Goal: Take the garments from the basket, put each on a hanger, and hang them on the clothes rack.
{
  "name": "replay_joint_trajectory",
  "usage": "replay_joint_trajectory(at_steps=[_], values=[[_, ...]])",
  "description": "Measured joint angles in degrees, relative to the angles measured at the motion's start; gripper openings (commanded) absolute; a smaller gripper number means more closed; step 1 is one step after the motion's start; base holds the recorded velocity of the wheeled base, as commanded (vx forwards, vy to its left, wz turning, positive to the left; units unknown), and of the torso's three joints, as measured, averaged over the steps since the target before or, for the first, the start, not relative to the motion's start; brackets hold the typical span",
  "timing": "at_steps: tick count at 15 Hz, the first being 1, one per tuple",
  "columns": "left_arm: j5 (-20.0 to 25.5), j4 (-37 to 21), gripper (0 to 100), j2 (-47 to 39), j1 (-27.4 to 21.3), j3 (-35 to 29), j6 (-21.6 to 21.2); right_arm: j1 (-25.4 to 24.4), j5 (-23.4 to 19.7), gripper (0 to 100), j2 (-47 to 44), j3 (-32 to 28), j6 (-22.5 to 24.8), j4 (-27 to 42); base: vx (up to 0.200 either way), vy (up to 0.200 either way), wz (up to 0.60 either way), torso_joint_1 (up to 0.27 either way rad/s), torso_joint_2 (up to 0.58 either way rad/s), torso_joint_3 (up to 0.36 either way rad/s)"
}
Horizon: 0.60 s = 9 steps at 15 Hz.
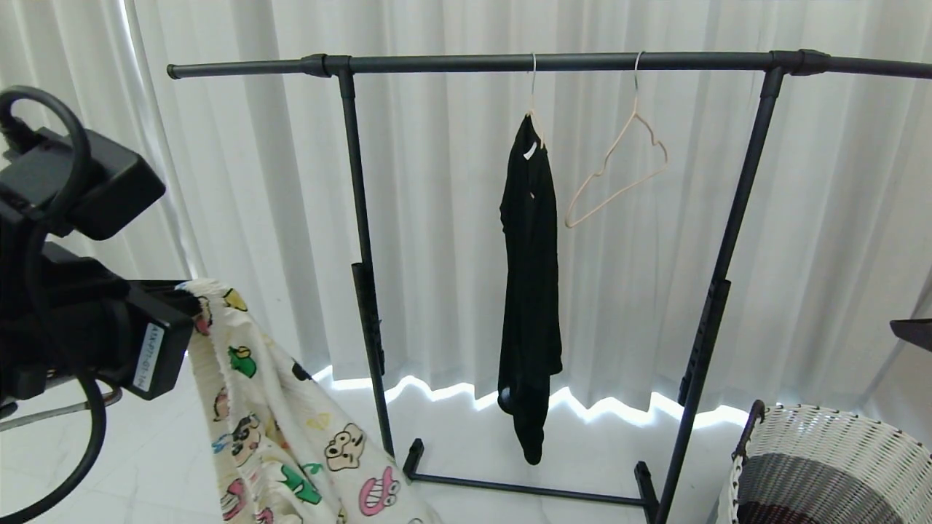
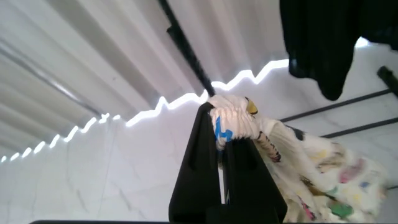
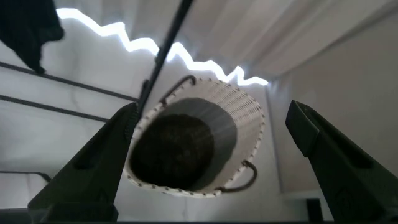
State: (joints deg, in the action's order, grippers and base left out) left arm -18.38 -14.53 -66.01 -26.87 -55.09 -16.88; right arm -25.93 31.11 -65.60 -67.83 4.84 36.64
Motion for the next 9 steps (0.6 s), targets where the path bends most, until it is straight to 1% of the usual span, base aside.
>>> replay_joint_trajectory(at_steps=[2,4,5,6,9], values=[[0.00,0.02,0,1.55,0.90,1.18,-0.06,0.60,0.06,100,1.27,2.80,0.38,-2.38,0.000,0.000,0.00,0.000,0.00,0.000],[0.00,0.11,0,2.18,1.16,1.54,-0.09,0.83,-0.05,100,1.95,3.58,0.16,-3.39,0.000,0.000,0.00,0.000,0.00,0.000],[0.00,0.17,0,2.36,1.16,1.71,-0.06,1.23,-0.21,100,2.12,3.77,0.09,-3.54,0.000,0.000,0.00,0.032,-0.11,-0.144],[0.02,0.20,0,2.51,1.16,1.78,-0.05,2.01,-0.49,100,2.26,3.83,0.05,-3.75,0.000,0.000,0.00,0.119,-0.33,-0.222],[0.00,0.37,0,2.76,1.16,1.87,-0.06,5.14,-2.97,100,2.34,3.83,-0.02,-5.94,0.000,0.000,0.00,0.144,-0.43,-0.277]])
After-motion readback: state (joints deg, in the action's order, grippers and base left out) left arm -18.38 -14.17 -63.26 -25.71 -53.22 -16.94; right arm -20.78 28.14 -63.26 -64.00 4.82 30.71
